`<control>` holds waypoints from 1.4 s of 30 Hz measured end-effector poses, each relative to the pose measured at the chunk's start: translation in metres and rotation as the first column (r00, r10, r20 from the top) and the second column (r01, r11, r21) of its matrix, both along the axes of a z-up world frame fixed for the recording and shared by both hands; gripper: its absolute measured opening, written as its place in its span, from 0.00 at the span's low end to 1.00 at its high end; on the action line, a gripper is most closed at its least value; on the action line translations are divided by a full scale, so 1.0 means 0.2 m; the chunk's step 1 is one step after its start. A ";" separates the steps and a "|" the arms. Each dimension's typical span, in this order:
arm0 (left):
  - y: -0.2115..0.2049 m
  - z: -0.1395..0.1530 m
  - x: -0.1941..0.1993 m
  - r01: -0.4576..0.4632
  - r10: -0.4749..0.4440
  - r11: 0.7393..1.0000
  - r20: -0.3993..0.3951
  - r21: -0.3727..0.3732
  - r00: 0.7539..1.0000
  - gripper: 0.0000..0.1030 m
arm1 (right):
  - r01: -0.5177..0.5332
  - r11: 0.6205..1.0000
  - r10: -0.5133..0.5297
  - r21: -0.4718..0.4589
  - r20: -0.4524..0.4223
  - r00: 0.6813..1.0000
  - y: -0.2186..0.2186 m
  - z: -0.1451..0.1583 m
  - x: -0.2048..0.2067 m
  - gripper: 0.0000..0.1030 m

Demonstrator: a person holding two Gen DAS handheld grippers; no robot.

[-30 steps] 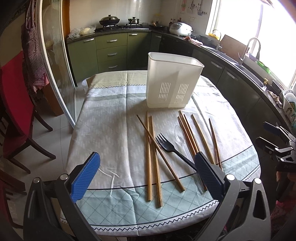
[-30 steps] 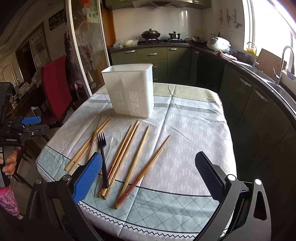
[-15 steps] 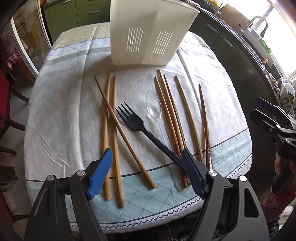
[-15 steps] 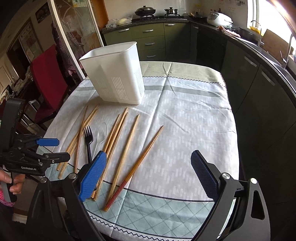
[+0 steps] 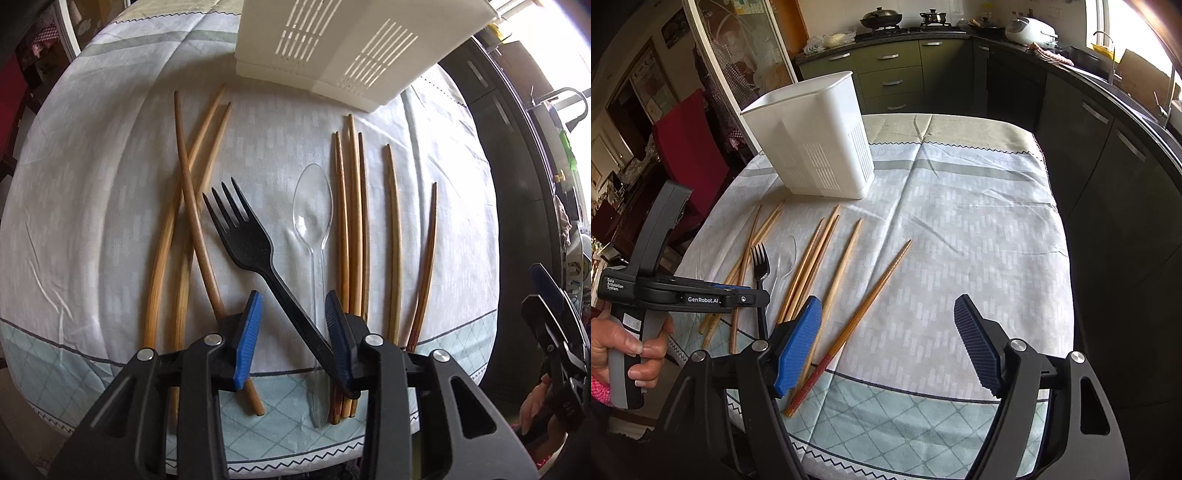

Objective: Organize utensils
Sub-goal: 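Move the left tool down to the black fork and close on its handle, then lift the black fork with the left tool while the right tool grasps the clear plastic spoon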

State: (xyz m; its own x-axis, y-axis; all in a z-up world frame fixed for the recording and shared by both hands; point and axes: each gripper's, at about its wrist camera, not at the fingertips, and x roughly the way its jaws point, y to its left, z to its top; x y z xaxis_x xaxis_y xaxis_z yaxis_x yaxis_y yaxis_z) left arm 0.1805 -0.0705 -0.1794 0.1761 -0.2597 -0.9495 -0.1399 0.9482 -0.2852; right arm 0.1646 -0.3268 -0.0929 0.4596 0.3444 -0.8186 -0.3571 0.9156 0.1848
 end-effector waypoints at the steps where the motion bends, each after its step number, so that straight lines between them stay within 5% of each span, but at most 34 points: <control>1: 0.01 0.00 0.01 -0.016 0.016 1.000 0.005 0.001 1.000 0.31 | -0.001 1.000 0.001 0.001 0.000 1.000 0.00 0.00 0.00 0.72; 7: 0.06 -0.01 0.04 -0.060 0.060 0.998 0.013 0.016 0.998 0.17 | -0.011 1.000 0.011 -0.002 0.001 1.000 0.01 0.00 0.00 0.72; 16: 0.05 -0.01 0.07 0.004 -0.006 0.998 0.027 0.057 1.000 0.08 | -0.036 0.998 0.035 -0.044 -0.019 0.999 0.09 0.00 0.03 0.72; 23: 0.07 0.06 0.07 0.021 -0.024 0.999 0.075 0.049 0.997 0.08 | -0.085 0.996 0.082 -0.026 -0.103 0.991 0.21 -0.01 0.09 0.43; 32: 0.15 0.32 0.04 0.007 -0.020 0.999 0.254 0.053 0.967 0.08 | -0.193 0.981 0.184 -0.006 -0.275 0.944 0.55 -0.14 0.17 0.23; 42: 0.24 0.48 -0.08 0.003 -0.045 0.995 0.417 0.100 0.908 0.08 | -0.210 0.976 0.175 -0.048 -0.391 0.903 0.81 -0.34 0.26 0.19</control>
